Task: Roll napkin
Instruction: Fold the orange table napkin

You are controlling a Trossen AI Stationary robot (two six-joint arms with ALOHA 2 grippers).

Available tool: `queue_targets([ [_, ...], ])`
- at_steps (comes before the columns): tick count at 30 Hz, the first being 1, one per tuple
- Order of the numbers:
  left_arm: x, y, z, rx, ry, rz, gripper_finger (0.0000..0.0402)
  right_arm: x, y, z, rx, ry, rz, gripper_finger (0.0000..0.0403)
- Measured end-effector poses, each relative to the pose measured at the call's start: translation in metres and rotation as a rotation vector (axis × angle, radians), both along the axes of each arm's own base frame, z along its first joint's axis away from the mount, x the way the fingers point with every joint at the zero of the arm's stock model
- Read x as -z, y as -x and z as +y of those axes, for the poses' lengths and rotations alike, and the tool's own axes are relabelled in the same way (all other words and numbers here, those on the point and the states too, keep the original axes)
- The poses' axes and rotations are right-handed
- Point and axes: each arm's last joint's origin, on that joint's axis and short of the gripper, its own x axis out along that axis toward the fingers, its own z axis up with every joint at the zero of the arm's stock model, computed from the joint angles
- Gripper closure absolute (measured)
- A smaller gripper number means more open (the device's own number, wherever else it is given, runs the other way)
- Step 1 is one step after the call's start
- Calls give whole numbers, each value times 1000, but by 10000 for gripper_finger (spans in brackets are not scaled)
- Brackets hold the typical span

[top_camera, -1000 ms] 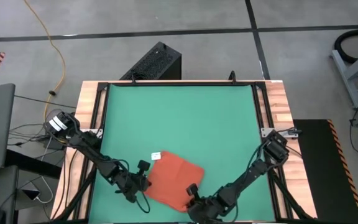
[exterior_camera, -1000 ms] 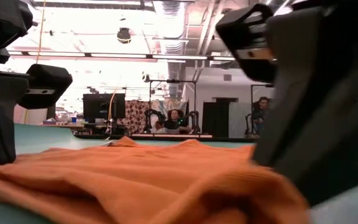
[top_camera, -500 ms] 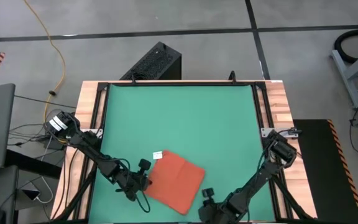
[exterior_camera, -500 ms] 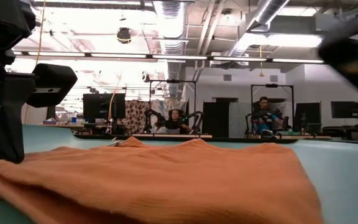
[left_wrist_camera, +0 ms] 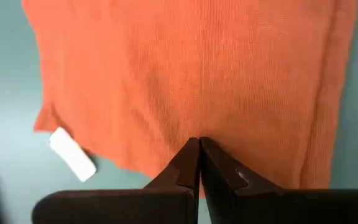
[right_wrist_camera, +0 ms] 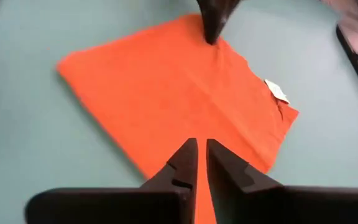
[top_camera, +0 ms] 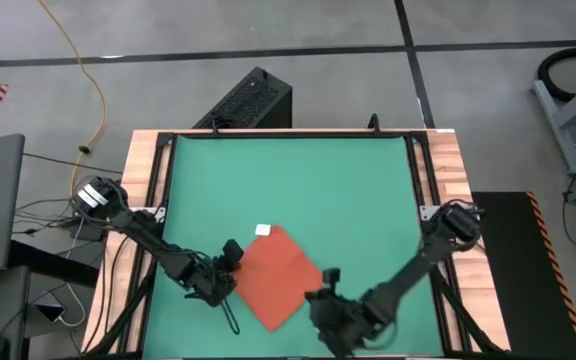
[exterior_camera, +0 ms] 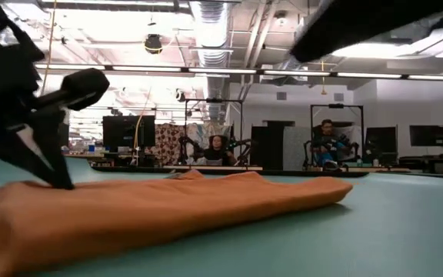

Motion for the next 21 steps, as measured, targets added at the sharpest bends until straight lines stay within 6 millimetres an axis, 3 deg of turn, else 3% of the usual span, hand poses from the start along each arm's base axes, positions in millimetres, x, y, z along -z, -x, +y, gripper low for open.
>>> queue_targets([
  [5, 0, -3, 8, 49, -97, 29, 398, 37, -35, -36, 49, 56, 59, 393],
  [13, 1, 6, 24, 100, -374, 133, 398, 75, -78, -79, 46, -7, 115, 392],
  [18, -6, 10, 32, 44, -442, 114, 398, 89, -85, -84, 109, -96, 96, 395],
  [21, -19, 10, 33, -44, -468, -11, 398, 93, -84, -76, 113, -132, 62, 396],
])
